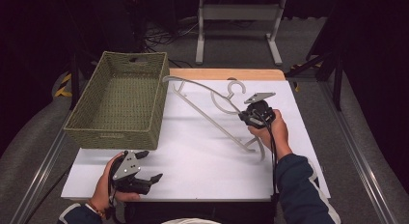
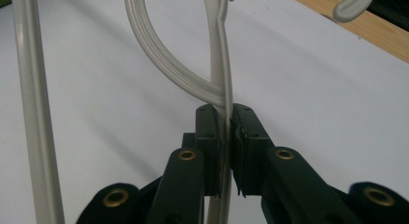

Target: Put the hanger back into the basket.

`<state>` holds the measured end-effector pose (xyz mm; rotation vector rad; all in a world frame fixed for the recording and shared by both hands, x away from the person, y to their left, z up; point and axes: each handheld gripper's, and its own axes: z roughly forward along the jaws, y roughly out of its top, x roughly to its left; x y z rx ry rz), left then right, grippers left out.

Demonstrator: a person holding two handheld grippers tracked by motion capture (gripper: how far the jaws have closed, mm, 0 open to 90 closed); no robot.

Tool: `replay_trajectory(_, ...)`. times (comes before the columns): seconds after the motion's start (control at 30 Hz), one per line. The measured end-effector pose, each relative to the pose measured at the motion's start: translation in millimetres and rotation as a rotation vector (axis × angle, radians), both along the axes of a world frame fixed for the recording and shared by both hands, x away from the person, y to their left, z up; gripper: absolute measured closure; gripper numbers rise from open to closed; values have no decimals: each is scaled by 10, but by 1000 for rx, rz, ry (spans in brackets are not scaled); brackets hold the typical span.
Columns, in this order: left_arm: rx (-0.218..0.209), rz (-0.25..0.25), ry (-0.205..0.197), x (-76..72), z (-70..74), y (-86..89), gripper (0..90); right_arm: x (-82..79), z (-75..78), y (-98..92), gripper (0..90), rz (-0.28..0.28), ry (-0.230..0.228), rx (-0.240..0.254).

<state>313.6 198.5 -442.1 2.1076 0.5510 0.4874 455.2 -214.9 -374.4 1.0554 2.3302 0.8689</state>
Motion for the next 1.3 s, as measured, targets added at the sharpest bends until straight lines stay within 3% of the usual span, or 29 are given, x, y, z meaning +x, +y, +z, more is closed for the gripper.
replay_trajectory(0.27,4,-16,-59,-18,160,-55,153,-63,116,159,825,60,-38,-14)
replay_trajectory(0.5,20,29,-170,30,636,-71,162,-100,203,291,825,116,-44,-78)
replay_trajectory(0.63,22,41,-217,153,993,-86,162,-99,257,376,824,162,-44,-133)
replay_trajectory(0.8,77,53,-240,380,1222,-168,163,-118,303,457,825,219,-48,-169)
replay_trajectory(0.83,95,54,-227,479,1257,-224,164,-131,312,468,825,227,-49,-173)
replay_trajectory(0.87,95,54,-227,479,1257,-224,166,-131,312,468,825,227,-49,-173)
replay_trajectory(1.03,231,64,-196,808,1233,-475,212,-195,386,519,824,281,-83,-211)
replay_trajectory(1.1,237,63,-183,851,1224,-497,226,-207,407,532,825,289,-90,-215)
replay_trajectory(1.2,316,97,-164,1009,1154,-611,304,-242,452,570,825,309,-105,-214)
replay_trajectory(1.3,350,124,-160,1110,1104,-666,385,-272,478,606,824,320,-110,-219)
